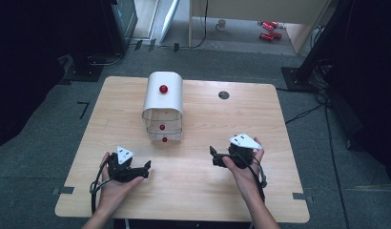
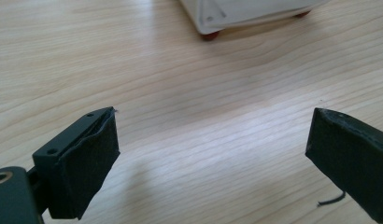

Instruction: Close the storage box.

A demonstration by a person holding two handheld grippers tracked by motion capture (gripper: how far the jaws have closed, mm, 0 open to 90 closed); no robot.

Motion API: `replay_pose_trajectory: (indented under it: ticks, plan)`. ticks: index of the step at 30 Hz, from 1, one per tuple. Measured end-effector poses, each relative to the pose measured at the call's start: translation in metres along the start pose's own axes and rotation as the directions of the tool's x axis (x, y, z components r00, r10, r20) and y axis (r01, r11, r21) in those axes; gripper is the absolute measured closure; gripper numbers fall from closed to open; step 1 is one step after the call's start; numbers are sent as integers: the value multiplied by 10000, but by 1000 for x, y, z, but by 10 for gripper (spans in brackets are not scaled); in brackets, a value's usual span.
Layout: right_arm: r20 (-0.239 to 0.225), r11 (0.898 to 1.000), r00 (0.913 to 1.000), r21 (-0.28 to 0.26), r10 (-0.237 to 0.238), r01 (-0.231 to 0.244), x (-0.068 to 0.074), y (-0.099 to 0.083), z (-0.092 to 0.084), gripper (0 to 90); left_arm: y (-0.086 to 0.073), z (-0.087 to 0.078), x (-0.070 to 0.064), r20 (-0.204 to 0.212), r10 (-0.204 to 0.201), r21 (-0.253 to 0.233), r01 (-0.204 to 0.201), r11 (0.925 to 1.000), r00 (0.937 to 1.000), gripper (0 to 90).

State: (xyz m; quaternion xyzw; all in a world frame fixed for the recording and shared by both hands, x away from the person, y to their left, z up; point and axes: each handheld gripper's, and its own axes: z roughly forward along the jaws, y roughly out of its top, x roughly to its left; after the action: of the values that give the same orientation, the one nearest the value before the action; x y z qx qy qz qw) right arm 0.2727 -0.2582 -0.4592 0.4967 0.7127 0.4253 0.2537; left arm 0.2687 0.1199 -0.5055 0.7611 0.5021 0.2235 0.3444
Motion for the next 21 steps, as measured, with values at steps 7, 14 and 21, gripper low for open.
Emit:
replay_pose_trajectory:
  ticks: [7,14,21]
  plan:
    - [485,9956,9974,744,529,-564,-32,-43,-3,0,-5,4,8,-126,-112,522,118,9986,9999,28]
    - [879,9785,9910,1709,1012,-1151,-50,-67,2,0,-7,10,5,-138,189,966,-174,9952,9997,52]
    - [1389,9705,9896,2312,371,-688,-45,-70,8,0,-10,9,4,-179,110,796,-95,9968,9998,58]
